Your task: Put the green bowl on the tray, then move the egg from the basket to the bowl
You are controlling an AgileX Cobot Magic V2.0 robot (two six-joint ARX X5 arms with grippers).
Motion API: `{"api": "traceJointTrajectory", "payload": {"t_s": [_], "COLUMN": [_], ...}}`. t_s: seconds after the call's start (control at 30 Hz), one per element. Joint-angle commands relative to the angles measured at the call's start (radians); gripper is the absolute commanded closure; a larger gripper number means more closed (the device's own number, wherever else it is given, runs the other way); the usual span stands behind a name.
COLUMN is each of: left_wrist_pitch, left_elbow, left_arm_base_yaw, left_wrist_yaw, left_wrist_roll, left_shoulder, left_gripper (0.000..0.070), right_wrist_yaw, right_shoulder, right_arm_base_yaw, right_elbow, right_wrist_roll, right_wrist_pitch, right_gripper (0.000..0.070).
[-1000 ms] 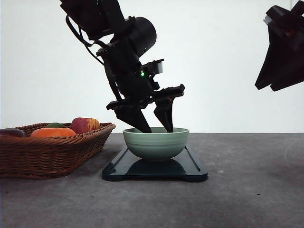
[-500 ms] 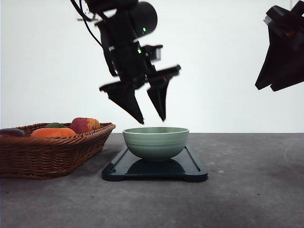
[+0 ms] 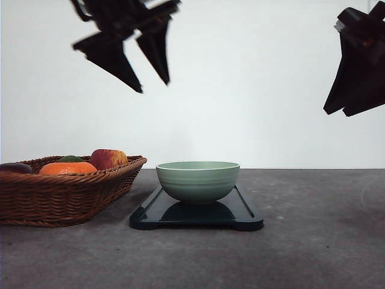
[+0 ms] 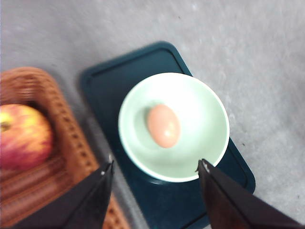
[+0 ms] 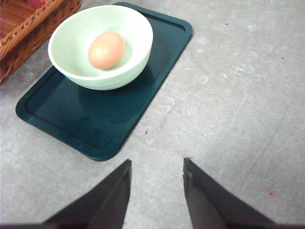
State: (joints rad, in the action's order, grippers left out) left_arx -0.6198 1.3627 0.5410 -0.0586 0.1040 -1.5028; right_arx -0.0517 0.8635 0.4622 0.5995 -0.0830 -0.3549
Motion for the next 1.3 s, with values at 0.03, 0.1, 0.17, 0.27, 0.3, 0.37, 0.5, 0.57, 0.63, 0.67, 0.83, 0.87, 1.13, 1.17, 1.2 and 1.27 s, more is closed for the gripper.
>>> {"api": "traceJointTrajectory", "payload": {"t_s": [0.03,0.1,0.17,0.27,0.3,0.37,0.5,0.57,0.63,0.67,0.83,0.87,1.13,1.17,1.2,1.27], "left_wrist_pitch": [0.064,0.105,0.134,0.145,0.145,0.146,0.169,0.191,0.2,0.2,0.182,0.181,0.17,0.171,0.171,0.171], "left_elbow": [-0.091,-0.175,-0.257,-0.37,-0.407,-0.478,-0.62,-0.684,-0.738,-0.758,-0.788,-0.788,-0.788,-0.788,-0.788,-0.787], "left_arm_base_yaw": [-0.018,-0.039,-0.06,-0.091,-0.1,-0.114,-0.129,-0.13,-0.13,-0.13,-0.13,-0.13,-0.13,-0.13,-0.13,-0.129], "left_wrist_yaw": [-0.001,-0.001,-0.001,-0.001,-0.001,-0.001,-0.001,-0.001,-0.001,-0.001,-0.001,-0.001,-0.001,-0.001,-0.001,-0.002], "left_wrist_roll": [-0.01,-0.009,-0.009,-0.009,-0.007,-0.004,0.026,0.046,0.077,0.087,0.1,0.1,0.099,0.099,0.099,0.099], "left_shoulder": [0.104,0.186,0.264,0.374,0.409,0.478,0.608,0.663,0.71,0.727,0.759,0.759,0.759,0.759,0.759,0.759], "left_gripper": [0.0349,0.0349,0.0349,0.0349,0.0349,0.035,0.035,0.035,0.035,0.035,0.035,0.035,0.0666,0.0669,0.0685,0.07], "right_wrist_yaw": [0.0,0.0,0.0,0.001,0.001,0.001,0.001,0.0,0.0,0.0,-0.001,-0.001,0.0,-0.002,-0.014,-0.033], "right_shoulder": [0.004,0.004,0.004,0.004,0.004,0.004,0.004,0.004,0.004,0.004,0.004,0.004,0.004,0.004,0.004,0.004], "right_arm_base_yaw": [0.005,0.005,0.005,0.005,0.005,0.005,0.005,0.005,0.005,0.005,0.005,0.005,0.005,0.005,0.005,0.005], "right_elbow": [0.006,0.006,0.006,0.006,0.006,0.006,0.006,0.006,0.006,0.006,0.006,0.006,0.006,0.006,0.006,0.006], "right_wrist_roll": [-0.009,-0.007,-0.006,-0.006,-0.006,-0.006,-0.006,-0.007,-0.007,-0.007,-0.007,-0.007,-0.01,-0.01,-0.01,-0.01], "right_wrist_pitch": [0.015,0.02,0.024,0.026,0.026,0.026,0.026,0.028,0.034,0.038,0.048,0.047,0.017,0.019,0.017,0.016], "right_gripper": [0.0487,0.0487,0.0487,0.0487,0.0487,0.0487,0.0487,0.0487,0.0487,0.0487,0.0486,0.0486,0.0697,0.0684,0.0682,0.0683]}}
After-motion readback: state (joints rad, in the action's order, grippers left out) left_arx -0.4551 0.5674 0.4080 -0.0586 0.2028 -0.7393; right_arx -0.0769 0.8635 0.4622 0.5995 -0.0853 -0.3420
